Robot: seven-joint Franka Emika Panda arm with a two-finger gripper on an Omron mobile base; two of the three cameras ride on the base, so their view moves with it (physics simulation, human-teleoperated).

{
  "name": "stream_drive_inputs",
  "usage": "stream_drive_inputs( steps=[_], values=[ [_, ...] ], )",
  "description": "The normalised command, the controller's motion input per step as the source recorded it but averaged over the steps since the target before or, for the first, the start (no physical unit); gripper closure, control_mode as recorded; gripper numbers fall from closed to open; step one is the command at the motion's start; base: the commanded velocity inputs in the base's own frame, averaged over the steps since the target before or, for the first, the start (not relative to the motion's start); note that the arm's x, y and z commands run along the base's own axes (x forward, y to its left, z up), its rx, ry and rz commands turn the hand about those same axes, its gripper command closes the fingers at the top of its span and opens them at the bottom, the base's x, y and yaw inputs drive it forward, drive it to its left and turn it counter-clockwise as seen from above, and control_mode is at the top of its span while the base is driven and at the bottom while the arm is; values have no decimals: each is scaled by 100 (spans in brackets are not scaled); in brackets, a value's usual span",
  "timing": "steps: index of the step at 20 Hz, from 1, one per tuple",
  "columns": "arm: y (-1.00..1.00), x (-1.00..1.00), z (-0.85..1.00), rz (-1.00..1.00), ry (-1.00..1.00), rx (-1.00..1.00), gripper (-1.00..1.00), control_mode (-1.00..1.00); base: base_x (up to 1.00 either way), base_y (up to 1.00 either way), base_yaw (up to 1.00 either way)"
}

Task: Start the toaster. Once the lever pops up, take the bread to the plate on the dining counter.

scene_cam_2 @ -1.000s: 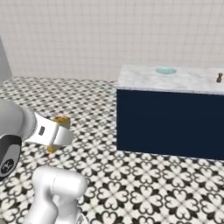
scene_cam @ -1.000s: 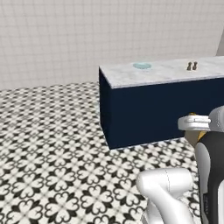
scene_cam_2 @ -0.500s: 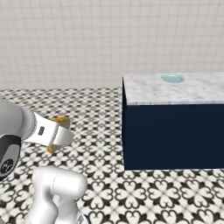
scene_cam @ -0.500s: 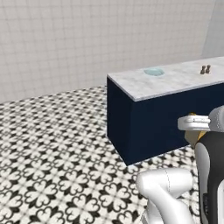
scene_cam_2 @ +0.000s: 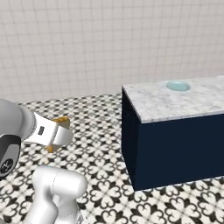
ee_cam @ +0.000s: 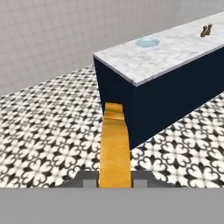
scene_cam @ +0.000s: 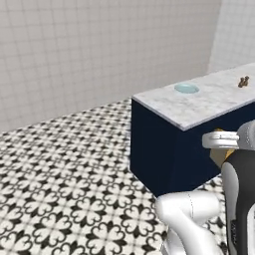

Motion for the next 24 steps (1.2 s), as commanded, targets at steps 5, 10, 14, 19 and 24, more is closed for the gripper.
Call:
stream_drive_inputs(
  steps=[5, 10, 14, 19, 24],
  values=[
    [0, 0, 0, 0, 0, 0, 100, 100, 90, 100, -35],
    [0, 0, 0, 0, 0, 0, 100, 100, 88, 100, -36],
    [0, 0, 0, 0, 0, 0, 100, 100, 81, 100, -36],
    [0, 0, 0, 0, 0, 0, 100, 100, 79, 100, -38],
    [0, 0, 0, 0, 0, 0, 100, 100, 74, 100, -42]
  ],
)
